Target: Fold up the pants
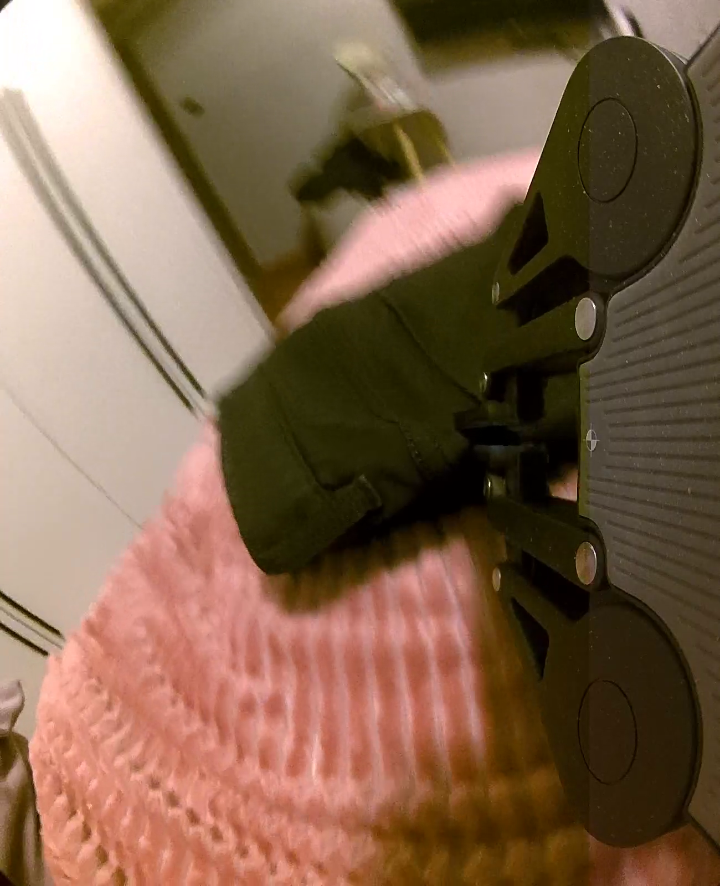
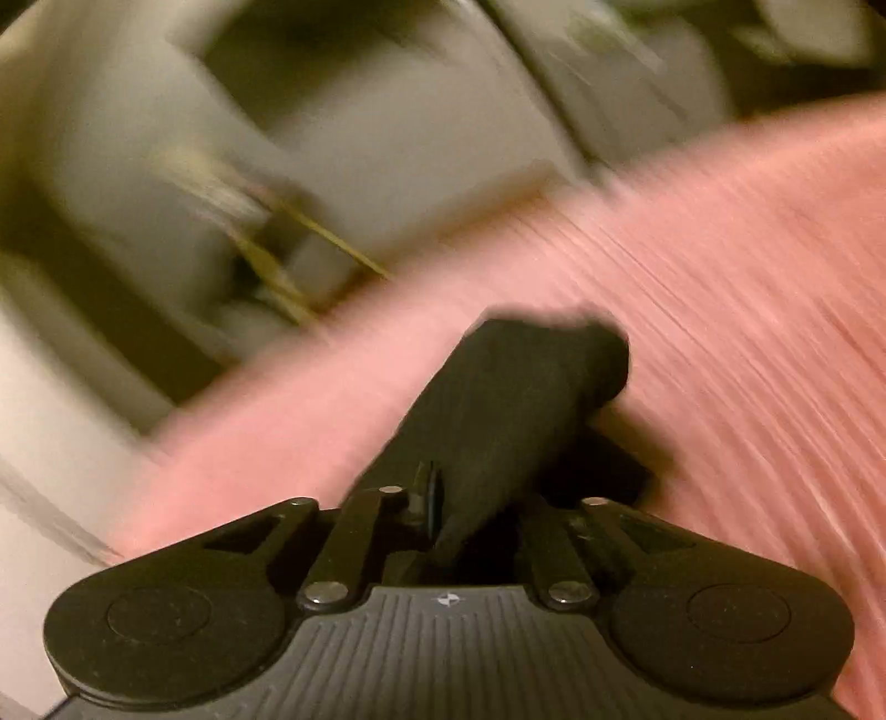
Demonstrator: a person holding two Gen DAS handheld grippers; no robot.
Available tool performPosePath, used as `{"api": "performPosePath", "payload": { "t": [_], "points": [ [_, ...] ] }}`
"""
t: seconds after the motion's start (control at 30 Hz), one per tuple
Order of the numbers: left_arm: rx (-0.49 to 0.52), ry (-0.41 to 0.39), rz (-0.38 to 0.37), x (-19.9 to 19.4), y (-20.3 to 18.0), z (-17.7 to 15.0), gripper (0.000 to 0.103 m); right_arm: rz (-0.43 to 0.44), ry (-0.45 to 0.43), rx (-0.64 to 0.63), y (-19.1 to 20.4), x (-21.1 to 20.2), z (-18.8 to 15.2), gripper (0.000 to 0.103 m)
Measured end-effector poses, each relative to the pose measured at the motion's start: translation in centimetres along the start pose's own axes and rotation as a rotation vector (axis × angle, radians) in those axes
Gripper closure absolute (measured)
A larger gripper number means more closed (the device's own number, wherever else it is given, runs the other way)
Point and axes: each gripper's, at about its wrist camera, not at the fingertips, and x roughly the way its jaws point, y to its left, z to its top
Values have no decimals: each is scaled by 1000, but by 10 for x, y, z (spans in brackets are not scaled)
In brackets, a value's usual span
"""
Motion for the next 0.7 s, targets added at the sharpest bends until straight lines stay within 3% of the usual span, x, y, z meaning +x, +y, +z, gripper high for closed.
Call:
{"api": "performPosePath", "payload": {
  "t": [0.07,0.13,0.2,0.23,0.27,0.3,0.4,0.43,0.53,0.57,0.63,0.7],
  "points": [
    [44,-9,44,-1,-5,-3,80,2,-18,30,-13,6,-13,91],
    [38,-18,71,-4,-7,-2,64,70,-47,131,-21,4,-17,80],
    [11,-6,106,-4,-7,1,53,90,-54,171,-17,7,-16,79],
    [-8,2,139,-6,-7,3,53,60,-65,138,-11,7,-14,92],
    [-13,-13,136,-11,-8,2,53,36,-87,69,1,6,-12,99],
    [-2,-33,144,-17,-10,2,52,50,-111,2,13,2,-10,99],
    [86,-128,232,-38,-24,-1,45,150,-174,-27,22,-12,-3,99],
    [132,-153,252,-43,-32,-3,43,104,-180,-42,21,-11,-1,99],
    [313,-173,255,-46,-65,-10,32,-213,-137,-50,15,2,11,65],
    [377,-164,241,-43,-79,-14,28,-275,-153,-37,13,1,10,64],
    [509,-136,187,-31,-111,-25,23,-321,-229,-9,13,-11,2,62],
    [637,-116,126,-10,-147,-43,21,-311,-288,-41,24,-21,-7,61]
  ]
}}
